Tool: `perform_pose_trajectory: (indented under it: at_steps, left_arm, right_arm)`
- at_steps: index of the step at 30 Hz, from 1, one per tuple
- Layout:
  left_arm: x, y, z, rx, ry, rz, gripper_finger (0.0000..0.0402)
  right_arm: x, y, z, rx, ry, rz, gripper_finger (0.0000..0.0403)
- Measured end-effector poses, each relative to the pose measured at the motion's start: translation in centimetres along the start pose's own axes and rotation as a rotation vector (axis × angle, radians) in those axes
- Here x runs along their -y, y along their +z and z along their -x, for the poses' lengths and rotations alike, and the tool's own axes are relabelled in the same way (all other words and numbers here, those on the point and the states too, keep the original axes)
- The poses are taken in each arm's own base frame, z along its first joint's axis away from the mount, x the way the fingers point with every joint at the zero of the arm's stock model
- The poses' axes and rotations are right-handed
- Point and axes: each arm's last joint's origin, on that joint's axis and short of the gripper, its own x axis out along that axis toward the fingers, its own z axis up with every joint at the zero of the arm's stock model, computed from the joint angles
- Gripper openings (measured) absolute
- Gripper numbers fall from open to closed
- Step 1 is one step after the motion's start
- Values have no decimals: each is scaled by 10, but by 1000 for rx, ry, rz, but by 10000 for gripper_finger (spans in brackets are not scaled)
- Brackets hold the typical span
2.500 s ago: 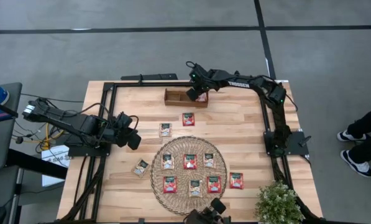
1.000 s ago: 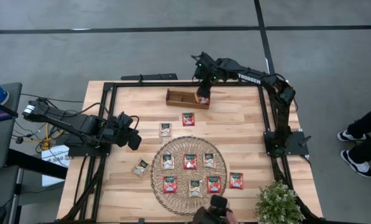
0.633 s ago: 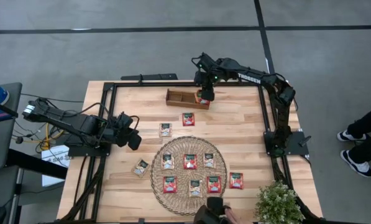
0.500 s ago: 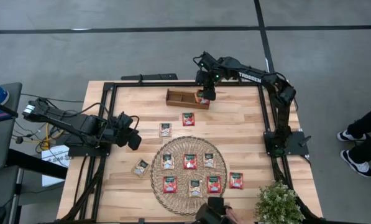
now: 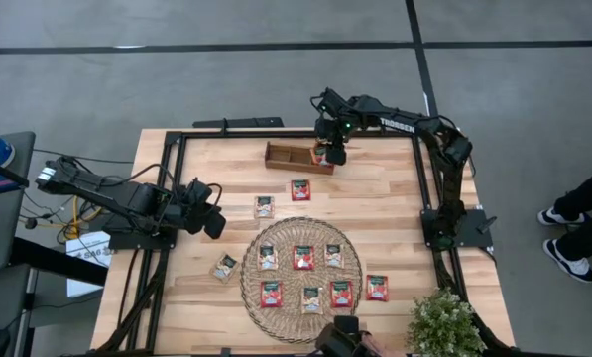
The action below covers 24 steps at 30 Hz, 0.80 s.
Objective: Pick & Place Tea
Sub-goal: Put the orange tea bag into the right section of the wooden organizer
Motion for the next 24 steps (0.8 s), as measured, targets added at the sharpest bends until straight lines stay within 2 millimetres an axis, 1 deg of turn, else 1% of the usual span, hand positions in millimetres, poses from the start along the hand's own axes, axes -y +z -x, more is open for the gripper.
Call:
perform_pose_trajectory:
  at_steps: [6, 19, 24]
  left_arm:
    - [0, 0, 0, 0, 0, 0, 0]
    - [0, 0, 0, 0, 0, 2, 0]
    - [0, 0, 0, 0, 0, 2, 0]
  right_arm:
    - [2, 0, -1, 12, -14, -1, 163]
    - [1, 1, -1, 38, 30, -21, 136]
    - [0, 1, -1, 35, 32, -30, 135]
